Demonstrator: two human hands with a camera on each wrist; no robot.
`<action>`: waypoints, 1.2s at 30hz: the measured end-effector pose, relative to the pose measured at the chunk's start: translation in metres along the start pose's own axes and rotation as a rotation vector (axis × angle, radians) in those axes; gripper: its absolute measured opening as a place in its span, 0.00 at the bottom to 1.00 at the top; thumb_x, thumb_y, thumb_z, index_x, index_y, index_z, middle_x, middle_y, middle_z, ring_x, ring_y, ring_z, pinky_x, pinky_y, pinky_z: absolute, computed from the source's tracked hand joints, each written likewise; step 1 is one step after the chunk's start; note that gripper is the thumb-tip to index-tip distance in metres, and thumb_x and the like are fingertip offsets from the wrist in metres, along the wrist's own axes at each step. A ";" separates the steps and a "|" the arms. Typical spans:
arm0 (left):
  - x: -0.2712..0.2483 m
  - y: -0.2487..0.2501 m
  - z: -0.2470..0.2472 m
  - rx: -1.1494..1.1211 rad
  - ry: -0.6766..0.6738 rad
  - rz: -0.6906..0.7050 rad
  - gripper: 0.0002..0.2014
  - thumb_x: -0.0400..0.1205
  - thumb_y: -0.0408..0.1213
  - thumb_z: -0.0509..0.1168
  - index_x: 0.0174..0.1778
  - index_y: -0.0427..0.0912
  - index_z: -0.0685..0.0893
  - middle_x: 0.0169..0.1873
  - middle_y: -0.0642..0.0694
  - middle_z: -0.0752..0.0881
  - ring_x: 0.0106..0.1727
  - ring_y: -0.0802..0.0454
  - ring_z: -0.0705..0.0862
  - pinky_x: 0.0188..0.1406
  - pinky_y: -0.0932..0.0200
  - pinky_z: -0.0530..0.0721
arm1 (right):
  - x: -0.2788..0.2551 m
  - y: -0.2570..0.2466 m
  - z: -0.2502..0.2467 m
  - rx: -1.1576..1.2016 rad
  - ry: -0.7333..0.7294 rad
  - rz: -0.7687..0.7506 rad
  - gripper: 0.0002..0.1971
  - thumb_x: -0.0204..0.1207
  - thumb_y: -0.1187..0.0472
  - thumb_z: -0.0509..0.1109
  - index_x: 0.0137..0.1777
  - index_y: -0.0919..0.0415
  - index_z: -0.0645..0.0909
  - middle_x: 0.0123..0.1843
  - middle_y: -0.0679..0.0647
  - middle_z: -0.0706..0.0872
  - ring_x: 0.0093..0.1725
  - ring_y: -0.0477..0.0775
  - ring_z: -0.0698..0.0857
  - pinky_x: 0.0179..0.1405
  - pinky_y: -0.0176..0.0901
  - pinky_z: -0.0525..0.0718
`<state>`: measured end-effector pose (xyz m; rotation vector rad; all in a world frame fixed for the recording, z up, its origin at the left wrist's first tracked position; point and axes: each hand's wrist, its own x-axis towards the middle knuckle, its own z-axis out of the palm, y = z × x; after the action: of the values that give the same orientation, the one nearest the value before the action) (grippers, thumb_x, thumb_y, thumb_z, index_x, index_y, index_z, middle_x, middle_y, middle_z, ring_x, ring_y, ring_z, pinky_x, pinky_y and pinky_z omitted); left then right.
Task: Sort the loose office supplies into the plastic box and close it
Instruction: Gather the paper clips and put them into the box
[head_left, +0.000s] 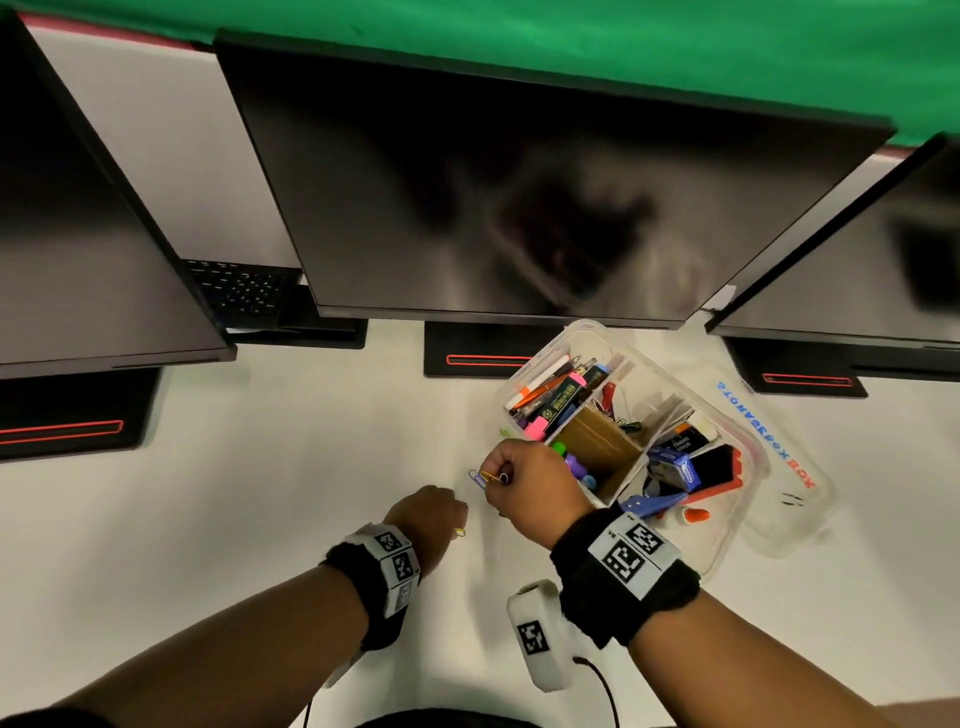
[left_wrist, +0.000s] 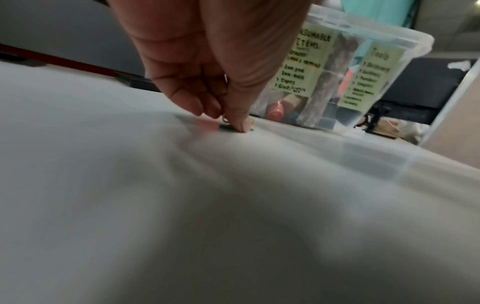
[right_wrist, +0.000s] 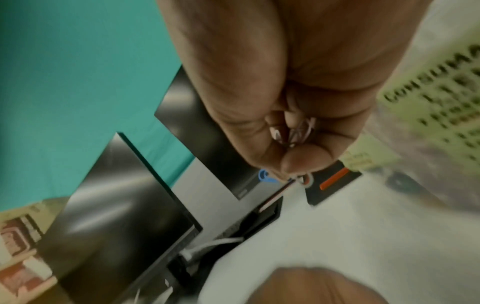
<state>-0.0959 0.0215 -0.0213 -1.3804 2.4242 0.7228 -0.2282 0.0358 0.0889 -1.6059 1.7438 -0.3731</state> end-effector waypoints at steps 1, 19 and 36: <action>-0.001 0.000 0.002 0.031 0.004 0.008 0.12 0.84 0.33 0.56 0.60 0.42 0.80 0.61 0.42 0.79 0.65 0.45 0.76 0.60 0.53 0.78 | -0.001 -0.003 -0.011 0.014 0.025 0.002 0.11 0.71 0.70 0.70 0.34 0.53 0.79 0.37 0.51 0.83 0.34 0.51 0.82 0.38 0.42 0.84; -0.014 0.021 -0.085 -0.200 0.387 -0.030 0.08 0.83 0.39 0.59 0.51 0.43 0.81 0.49 0.47 0.87 0.46 0.51 0.79 0.45 0.61 0.73 | 0.044 0.109 -0.132 0.256 0.358 0.376 0.11 0.69 0.68 0.76 0.29 0.54 0.81 0.39 0.59 0.86 0.46 0.64 0.88 0.58 0.60 0.86; 0.066 0.164 -0.143 0.065 0.341 0.190 0.09 0.83 0.37 0.59 0.57 0.45 0.80 0.59 0.44 0.83 0.62 0.45 0.79 0.62 0.55 0.75 | -0.039 0.177 -0.160 -0.134 0.262 0.419 0.26 0.78 0.54 0.67 0.75 0.63 0.70 0.71 0.61 0.79 0.69 0.60 0.79 0.68 0.46 0.74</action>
<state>-0.2673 -0.0338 0.1169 -1.3548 2.8445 0.4745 -0.4684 0.0634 0.0975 -1.2734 2.2877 -0.2749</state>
